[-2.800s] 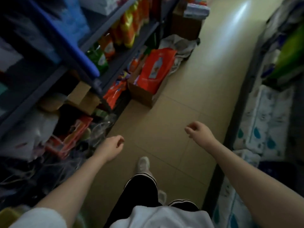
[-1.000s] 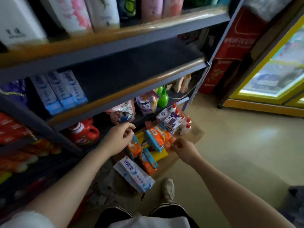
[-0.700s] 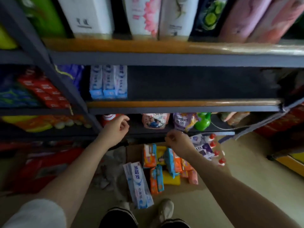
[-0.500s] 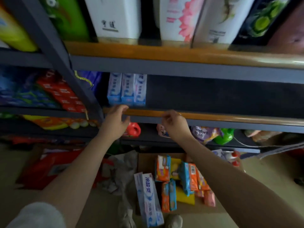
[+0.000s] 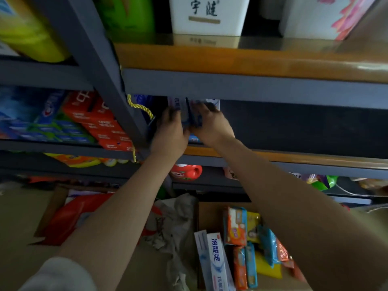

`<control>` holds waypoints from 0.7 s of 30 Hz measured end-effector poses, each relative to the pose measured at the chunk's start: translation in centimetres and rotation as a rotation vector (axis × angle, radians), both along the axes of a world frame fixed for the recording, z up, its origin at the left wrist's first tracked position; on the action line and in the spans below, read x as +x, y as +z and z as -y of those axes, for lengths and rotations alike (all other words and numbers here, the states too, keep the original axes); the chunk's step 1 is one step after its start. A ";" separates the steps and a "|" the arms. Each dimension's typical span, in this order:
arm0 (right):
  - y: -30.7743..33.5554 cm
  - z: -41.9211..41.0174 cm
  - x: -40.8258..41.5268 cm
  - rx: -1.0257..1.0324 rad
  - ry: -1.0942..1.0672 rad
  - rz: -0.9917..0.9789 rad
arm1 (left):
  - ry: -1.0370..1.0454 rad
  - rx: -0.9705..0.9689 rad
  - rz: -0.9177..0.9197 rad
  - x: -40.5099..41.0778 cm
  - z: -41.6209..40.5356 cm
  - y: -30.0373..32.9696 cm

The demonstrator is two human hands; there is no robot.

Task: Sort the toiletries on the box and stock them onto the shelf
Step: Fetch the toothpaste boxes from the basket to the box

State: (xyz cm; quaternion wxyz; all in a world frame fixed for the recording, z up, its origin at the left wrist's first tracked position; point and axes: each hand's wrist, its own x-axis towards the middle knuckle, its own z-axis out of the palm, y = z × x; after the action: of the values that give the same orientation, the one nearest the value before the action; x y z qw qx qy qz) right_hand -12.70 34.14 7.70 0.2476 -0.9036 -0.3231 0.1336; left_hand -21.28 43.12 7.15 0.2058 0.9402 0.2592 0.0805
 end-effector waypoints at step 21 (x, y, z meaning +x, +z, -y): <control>2.2 7.8 -0.1 0.136 -0.461 -0.331 | 0.145 0.139 -0.176 -0.9 2.6 1.2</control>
State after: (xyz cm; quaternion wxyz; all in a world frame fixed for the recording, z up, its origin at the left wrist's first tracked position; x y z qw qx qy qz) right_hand -12.84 26.38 9.88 0.3807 -0.9004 -0.0726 0.1976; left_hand -22.17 40.52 8.36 0.1104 0.9344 0.3373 0.0300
